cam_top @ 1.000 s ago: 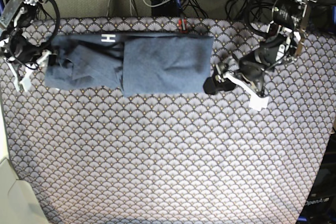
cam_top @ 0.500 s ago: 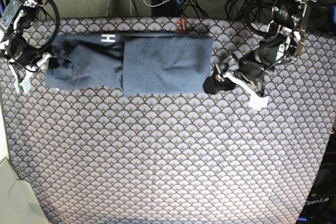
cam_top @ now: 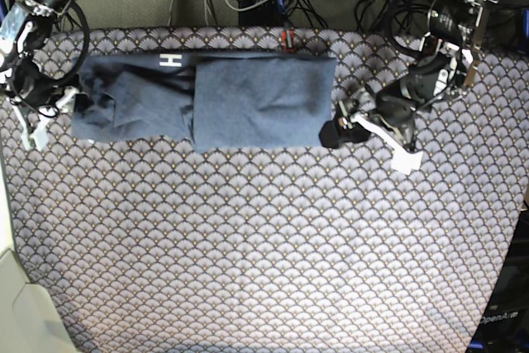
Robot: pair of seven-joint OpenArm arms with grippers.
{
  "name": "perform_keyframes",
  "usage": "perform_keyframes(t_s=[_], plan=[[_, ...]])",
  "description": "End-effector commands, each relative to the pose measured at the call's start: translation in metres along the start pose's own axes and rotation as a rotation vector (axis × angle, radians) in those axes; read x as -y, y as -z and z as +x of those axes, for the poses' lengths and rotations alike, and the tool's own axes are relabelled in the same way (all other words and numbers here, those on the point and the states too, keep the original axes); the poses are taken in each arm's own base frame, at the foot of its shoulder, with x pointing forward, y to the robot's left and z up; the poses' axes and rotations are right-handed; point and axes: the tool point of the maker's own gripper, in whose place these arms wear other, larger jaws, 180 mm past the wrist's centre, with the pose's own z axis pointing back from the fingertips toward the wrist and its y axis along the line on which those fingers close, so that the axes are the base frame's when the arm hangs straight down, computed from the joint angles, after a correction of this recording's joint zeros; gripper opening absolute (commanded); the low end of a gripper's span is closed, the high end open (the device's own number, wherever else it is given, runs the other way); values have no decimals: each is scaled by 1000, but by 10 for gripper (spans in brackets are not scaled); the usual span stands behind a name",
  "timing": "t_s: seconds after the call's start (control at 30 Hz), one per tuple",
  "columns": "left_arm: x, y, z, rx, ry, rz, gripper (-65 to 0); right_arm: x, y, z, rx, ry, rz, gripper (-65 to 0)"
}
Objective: Fold the T-shirt properly
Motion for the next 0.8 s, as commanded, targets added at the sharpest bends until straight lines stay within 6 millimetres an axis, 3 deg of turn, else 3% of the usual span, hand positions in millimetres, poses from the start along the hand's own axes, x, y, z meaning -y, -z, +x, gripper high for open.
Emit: perform_keyframes(t_s=[0.0,0.5,0.67,0.77], plan=[[8,-3,15,39,19,-28,-224,6,-7,13,41,-18,-15,-287],[8,-3,16,40,19,-27,-224,3,8,-5,-13,29,26,-287],[8,-3,16,42,20,-28,-224,-5,12,-7,-13,37,43,-287],[8,-3,16,42,20,-28,-224,-21,19,-8,-28,13,75,-287]])
